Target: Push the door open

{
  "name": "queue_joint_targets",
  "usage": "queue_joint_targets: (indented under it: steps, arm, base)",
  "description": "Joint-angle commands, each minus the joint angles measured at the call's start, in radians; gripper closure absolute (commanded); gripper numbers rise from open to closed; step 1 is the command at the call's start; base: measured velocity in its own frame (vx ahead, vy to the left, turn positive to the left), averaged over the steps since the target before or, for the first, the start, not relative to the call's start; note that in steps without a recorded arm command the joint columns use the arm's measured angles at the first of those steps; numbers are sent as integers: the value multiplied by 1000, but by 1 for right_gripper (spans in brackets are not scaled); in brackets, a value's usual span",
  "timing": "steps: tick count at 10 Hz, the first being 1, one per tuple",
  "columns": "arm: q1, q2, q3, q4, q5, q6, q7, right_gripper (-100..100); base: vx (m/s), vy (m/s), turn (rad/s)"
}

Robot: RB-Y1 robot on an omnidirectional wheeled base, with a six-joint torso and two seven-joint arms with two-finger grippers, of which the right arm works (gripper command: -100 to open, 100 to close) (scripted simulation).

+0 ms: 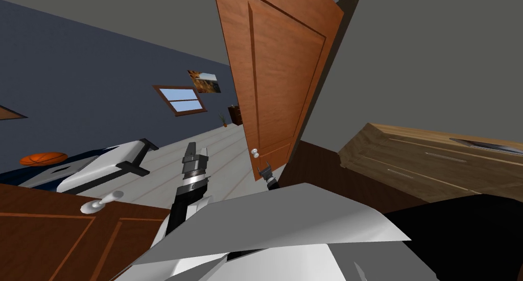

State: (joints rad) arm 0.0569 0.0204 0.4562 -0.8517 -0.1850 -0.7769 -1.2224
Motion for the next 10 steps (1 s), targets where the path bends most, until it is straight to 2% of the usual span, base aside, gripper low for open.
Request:
queue_joint_targets:
  steps: [1,4,5,6,7,9,10]
  arm:
    - [5,8,9,-5,-19,4,-44,-100]
    - [11,24,21,-11,-46,7,-98,-100]
    - [7,19,17,-8,-40,7,-85,-100]
    - [3,-15,15,-6,-43,7,-90,-100]
    - [1,-29,13,-4,-44,7,-91,-100]
    - [-4,-43,9,-1,-47,7,-92,-100]
    - [-6,-41,7,0,-49,7,-93,-100]
  base:
    - [-36,-30,43]
    - [-33,-23,32]
    - [-16,-10,8]
    - [73,32,25]
    - [153,55,23]
    - [203,63,19]
    - [215,86,19]
